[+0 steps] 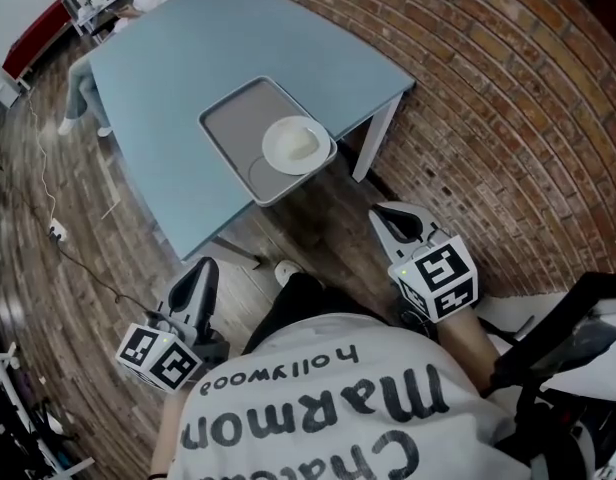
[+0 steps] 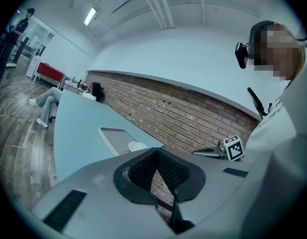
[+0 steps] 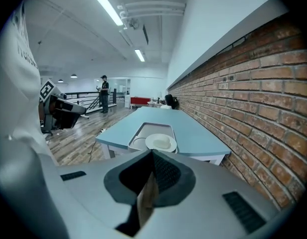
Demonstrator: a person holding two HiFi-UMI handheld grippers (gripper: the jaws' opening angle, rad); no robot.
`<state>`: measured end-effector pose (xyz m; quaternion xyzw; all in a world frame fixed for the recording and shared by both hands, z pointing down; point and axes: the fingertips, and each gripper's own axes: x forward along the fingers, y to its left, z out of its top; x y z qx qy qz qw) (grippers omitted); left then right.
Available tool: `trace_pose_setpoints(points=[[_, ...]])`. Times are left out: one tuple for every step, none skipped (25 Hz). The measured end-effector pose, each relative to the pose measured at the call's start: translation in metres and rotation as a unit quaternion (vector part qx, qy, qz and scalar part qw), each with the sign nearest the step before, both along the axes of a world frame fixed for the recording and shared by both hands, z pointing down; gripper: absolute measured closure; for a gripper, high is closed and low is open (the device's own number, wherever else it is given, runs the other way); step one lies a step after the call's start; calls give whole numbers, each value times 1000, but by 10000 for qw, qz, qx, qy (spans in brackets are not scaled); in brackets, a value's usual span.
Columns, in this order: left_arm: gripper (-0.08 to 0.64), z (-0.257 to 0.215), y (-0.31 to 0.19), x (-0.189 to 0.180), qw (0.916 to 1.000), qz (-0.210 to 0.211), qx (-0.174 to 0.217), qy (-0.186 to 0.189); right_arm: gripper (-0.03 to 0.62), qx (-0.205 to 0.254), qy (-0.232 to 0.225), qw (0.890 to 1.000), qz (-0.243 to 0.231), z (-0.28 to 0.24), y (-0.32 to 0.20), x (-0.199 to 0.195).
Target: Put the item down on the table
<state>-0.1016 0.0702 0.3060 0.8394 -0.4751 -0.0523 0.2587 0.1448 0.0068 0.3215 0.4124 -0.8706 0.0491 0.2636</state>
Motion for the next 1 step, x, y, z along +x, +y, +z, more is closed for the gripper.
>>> trace_pose_setpoints(points=[[552,-1,-1,0,10000,9,15,-1,583,5,12,10000,7,0,0,0]])
